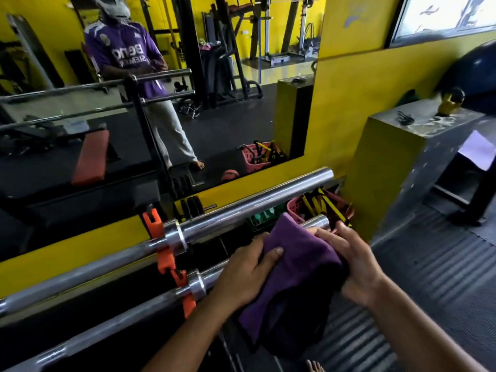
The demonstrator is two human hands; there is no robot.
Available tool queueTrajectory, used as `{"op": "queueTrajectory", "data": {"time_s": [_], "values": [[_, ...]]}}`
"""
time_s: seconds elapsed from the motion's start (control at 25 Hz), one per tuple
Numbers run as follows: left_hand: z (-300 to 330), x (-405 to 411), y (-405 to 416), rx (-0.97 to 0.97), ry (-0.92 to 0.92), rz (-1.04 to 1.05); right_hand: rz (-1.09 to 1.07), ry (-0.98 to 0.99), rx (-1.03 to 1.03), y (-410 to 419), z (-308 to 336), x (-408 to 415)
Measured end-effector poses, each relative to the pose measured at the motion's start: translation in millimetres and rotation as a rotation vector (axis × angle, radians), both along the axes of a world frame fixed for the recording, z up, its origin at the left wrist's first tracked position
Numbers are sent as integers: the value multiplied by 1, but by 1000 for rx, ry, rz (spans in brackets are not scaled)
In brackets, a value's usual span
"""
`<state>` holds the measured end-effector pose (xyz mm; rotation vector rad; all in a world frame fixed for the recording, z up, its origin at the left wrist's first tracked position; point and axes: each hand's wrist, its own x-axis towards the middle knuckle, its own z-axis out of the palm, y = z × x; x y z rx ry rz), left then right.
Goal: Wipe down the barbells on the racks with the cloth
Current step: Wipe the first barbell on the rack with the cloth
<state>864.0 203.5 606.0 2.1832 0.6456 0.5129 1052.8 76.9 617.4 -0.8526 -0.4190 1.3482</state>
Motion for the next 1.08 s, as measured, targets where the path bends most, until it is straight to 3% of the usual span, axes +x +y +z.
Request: {"op": "queueTrajectory", "data": {"time_s": [0.16, 0.32, 0.48, 0.56, 0.72, 0.84, 1.08], "values": [[31, 21, 13, 162, 119, -174, 68, -91, -140, -6, -5, 9], [40, 47, 23, 399, 62, -173, 112, -210, -222, 7, -2, -2], [23, 52, 58, 790, 132, -192, -144, 55, -247, 3, -13, 24], [21, 46, 85, 883, 190, -182, -233, 215, -219, -6, -28, 44], [25, 44, 112, 940, 369, -166, -498, 305, -129, 19, -52, 95], [22, 35, 126, 938, 502, -104, -565, 383, -59, 73, -53, 114], [13, 29, 140, 895, 581, -191, -721, 608, -2, 155, -45, 125]]}}
